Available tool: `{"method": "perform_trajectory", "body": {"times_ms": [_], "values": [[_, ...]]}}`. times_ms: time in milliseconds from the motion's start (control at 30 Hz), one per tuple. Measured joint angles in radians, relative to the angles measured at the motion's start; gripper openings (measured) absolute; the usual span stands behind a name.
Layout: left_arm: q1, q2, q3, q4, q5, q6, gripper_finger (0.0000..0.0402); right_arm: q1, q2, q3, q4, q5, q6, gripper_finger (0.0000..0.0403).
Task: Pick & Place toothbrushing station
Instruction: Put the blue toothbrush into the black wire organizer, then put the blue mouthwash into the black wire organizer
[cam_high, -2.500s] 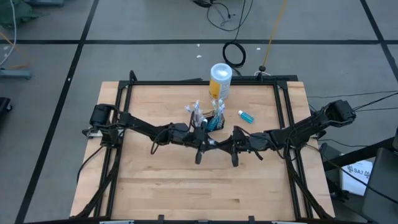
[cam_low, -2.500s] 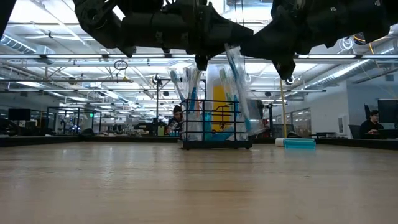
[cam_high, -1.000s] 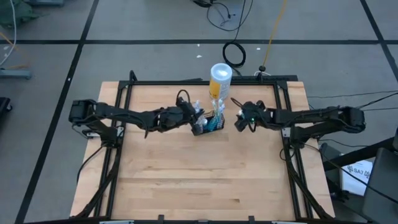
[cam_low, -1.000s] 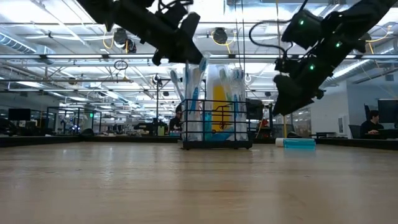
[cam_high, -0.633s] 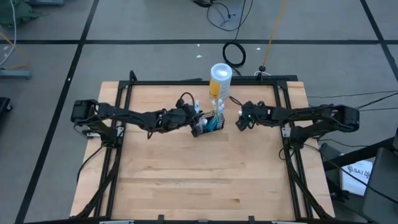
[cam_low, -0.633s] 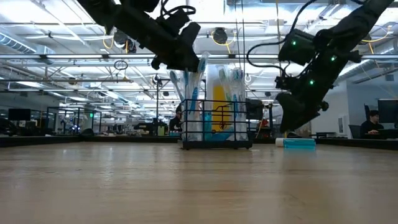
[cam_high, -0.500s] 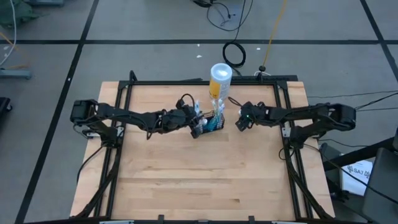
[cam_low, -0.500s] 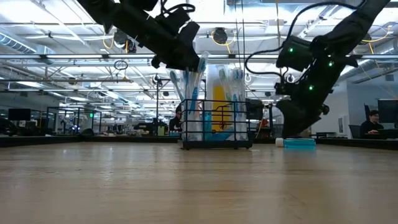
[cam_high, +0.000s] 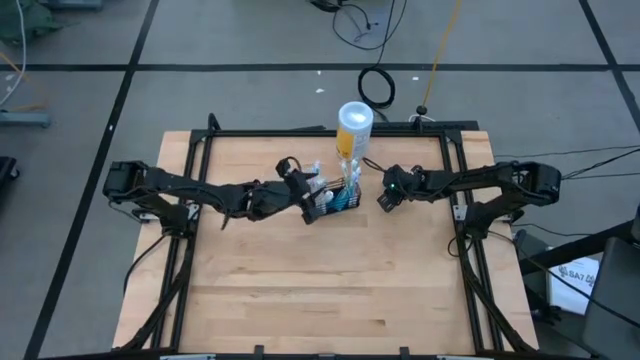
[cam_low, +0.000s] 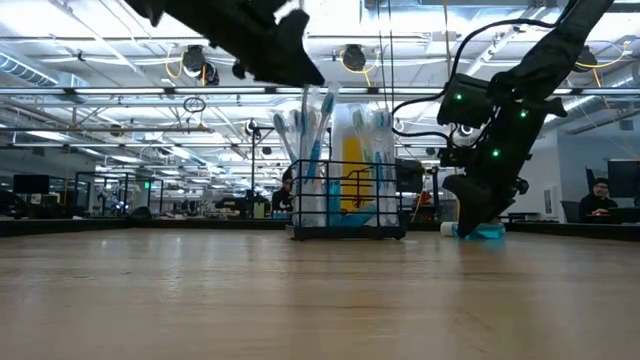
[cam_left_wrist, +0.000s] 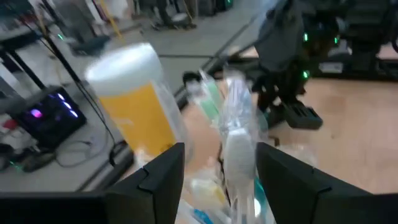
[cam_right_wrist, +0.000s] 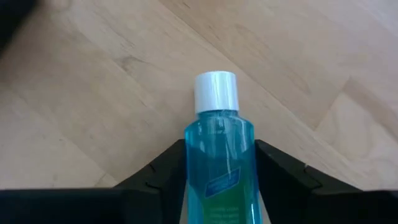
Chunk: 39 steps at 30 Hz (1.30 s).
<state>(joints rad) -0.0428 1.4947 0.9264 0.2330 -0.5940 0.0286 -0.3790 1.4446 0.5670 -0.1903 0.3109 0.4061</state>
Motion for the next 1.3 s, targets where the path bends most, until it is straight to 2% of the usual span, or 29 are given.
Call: {"method": "perform_trajectory", "body": {"times_ms": [100,200,367,633,733,867,1100,1300], "values": [[-0.027,-0.038,0.0,0.0,-0.03,0.026,0.0204,0.0,-0.022,-0.002,0.004,-0.021,0.001,0.015],[-0.054,-0.072,0.0,0.0,-0.03,0.025,0.0205,0.011,-0.056,-0.005,-0.003,-0.027,0.001,0.0161],[-0.101,-0.097,0.0,0.004,-0.029,0.022,0.0205,0.061,-0.159,-0.007,-0.005,-0.045,0.001,0.0169],[-0.152,-0.097,0.0,0.033,-0.016,0.011,0.0205,0.232,-0.321,-0.007,0.053,-0.041,-0.028,0.0157],[-0.16,-0.097,0.0,0.063,0.078,-0.027,0.0205,0.32,-0.34,-0.007,0.177,-0.086,-0.087,0.0166],[-0.161,-0.097,0.0,0.121,0.205,-0.098,0.0205,0.437,-0.326,-0.006,0.412,-0.103,-0.225,0.0167],[-0.16,-0.075,0.0,0.103,0.197,-0.219,0.0205,0.567,-0.207,-0.001,0.893,-0.073,-0.519,0.0163],[-0.159,-0.027,0.0,0.111,0.194,-0.272,0.0205,0.608,-0.073,0.101,0.882,0.11,-0.63,0.0163]]}}
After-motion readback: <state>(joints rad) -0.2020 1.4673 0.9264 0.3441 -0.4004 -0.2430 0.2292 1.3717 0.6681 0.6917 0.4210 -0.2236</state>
